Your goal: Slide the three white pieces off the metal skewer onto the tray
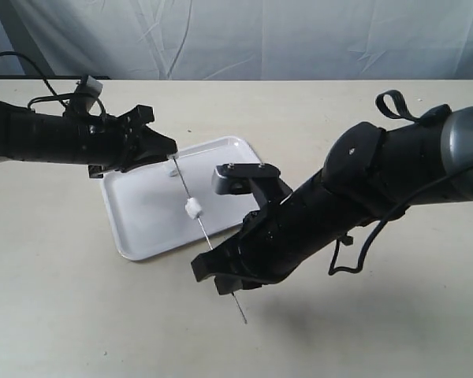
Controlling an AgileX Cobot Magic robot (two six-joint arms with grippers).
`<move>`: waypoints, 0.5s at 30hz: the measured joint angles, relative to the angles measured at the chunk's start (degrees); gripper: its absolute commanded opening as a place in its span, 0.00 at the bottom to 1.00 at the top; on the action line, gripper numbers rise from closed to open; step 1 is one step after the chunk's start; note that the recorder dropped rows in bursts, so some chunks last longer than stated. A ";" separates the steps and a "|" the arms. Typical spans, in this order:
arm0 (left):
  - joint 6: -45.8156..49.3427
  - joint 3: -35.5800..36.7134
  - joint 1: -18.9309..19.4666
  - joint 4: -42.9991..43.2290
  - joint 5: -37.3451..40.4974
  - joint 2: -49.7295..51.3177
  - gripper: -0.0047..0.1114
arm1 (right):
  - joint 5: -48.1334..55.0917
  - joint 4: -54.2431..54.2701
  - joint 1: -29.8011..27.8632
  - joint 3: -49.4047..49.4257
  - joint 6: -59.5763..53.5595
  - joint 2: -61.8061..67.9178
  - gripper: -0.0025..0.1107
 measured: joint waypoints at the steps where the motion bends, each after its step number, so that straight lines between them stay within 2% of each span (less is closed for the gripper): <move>1: 0.00 -0.18 0.00 0.00 -0.25 0.00 0.23 | 1.28 -0.63 0.00 0.00 0.40 0.00 0.02; 6: -0.90 -0.79 0.00 0.00 -2.69 0.07 0.23 | 5.37 -5.74 0.00 0.00 4.08 0.00 0.02; 15: -1.10 -1.00 0.00 -0.09 -7.38 0.07 0.23 | 9.12 -24.58 0.00 0.00 16.64 -0.27 0.02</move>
